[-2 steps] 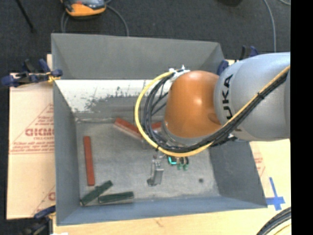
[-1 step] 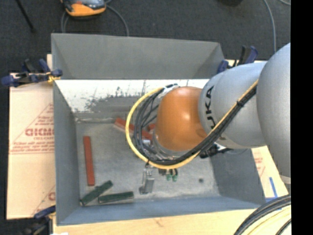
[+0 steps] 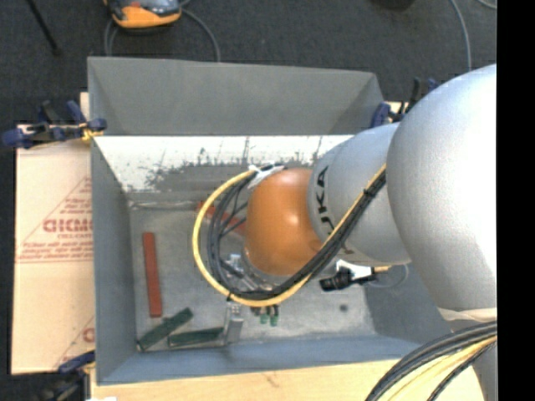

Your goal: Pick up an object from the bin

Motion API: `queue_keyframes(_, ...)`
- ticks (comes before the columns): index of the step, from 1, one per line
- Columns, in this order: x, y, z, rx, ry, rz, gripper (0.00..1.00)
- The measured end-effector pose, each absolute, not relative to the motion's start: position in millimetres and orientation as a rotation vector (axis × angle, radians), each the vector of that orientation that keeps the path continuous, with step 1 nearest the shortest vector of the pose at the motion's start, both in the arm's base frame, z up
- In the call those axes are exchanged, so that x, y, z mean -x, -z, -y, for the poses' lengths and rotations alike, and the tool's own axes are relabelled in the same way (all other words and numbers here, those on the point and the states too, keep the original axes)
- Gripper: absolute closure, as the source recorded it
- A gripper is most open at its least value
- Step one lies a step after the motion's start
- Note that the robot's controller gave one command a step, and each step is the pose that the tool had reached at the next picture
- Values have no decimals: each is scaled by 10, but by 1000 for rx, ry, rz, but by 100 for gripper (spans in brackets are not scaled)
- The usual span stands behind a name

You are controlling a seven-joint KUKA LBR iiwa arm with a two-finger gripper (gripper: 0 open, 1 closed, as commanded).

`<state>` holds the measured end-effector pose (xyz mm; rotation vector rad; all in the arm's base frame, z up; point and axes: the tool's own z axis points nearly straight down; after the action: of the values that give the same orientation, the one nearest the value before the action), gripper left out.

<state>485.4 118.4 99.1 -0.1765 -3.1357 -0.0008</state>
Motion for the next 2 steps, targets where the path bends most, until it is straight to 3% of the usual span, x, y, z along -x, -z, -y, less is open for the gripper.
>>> queue_keyframes(1,-4741,-718,-1232,210,4,3140,100)
queue_keyframes(2,-4741,-718,-1232,211,4,3140,100)
